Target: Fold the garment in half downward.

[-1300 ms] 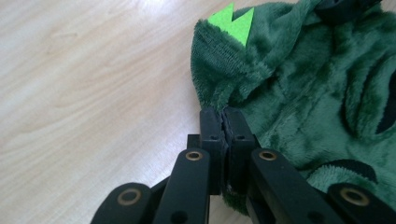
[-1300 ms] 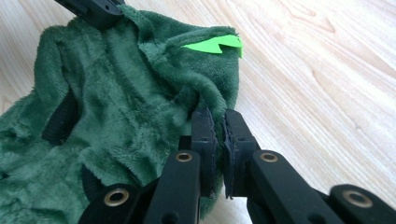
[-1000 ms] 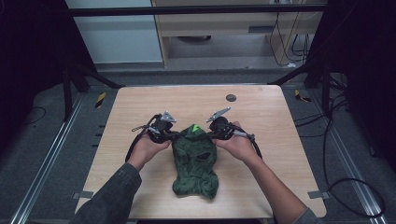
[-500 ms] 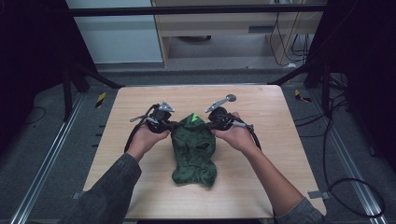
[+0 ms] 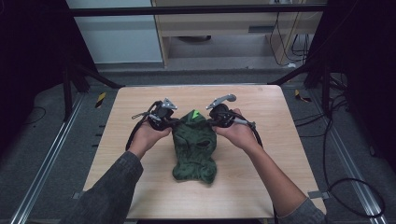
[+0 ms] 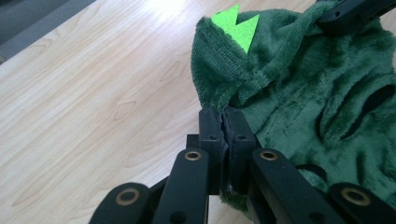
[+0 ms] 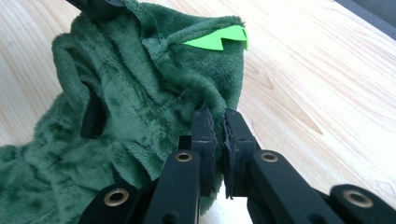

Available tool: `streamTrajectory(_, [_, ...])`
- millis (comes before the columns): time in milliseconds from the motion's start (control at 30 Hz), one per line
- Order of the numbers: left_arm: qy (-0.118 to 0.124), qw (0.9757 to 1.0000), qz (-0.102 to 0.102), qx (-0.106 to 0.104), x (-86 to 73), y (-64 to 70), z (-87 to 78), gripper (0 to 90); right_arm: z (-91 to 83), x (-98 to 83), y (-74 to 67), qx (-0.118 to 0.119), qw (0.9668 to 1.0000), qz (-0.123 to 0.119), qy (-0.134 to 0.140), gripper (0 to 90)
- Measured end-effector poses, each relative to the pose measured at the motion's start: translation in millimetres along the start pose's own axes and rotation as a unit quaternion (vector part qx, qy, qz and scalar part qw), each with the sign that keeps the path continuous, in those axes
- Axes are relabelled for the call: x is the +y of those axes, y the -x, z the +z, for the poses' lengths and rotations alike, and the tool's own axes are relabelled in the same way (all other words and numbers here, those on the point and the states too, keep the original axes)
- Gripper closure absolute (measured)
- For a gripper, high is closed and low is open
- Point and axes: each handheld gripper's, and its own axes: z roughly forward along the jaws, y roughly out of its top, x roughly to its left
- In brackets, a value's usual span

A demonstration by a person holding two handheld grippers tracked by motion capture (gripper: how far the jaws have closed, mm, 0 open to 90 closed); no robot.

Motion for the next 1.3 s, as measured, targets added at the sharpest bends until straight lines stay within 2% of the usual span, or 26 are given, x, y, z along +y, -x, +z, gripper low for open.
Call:
streamTrajectory(33, [0.004, 1.0, -0.005, 0.0, 0.9, -1.9, 0.3, 87.4, 1.1, 1.7, 0.4, 0.001, 1.0, 0.002, -0.001, 84.6])
streamTrajectory(233, [0.004, 1.0, 0.0, 0.008, -1.6, 1.0, -3.3, 87.1, 4.6, 6.6, -3.2, -0.004, 0.9999, -0.009, -0.003, 84.6])
streamTrajectory(367, [0.006, 0.9999, 0.006, 0.009, -4.4, 7.5, -7.8, 87.1, -0.3, 3.4, -10.1, -0.009, 0.9997, -0.021, -0.001, 84.5])
streamTrajectory(533, [0.01, 0.9998, 0.009, 0.013, -8.8, 15.1, -12.8, 86.8, -5.8, -4.6, -18.1, -0.012, 0.9996, -0.023, 0.003, 84.3])
streamTrajectory(733, [0.007, 0.9998, 0.013, 0.014, -12.5, 18.1, -12.7, 87.1, -8.3, -8.8, -26.5, -0.019, 0.9986, -0.05, 0.001, 84.1])
streamTrajectory(1000, [0.007, 0.9998, 0.014, 0.011, -15.3, 19.4, -13.3, 87.1, -10.4, -10.6, -25.3, -0.017, 0.9987, -0.048, 0.007, 83.9])
streamTrajectory(1300, [0.009, 0.9998, 0.019, 0.005, -25.8, 28.4, -16.2, 87.0, -10.3, -21.8, -31.4, -0.016, 0.9987, -0.048, 0.008, 83.0])
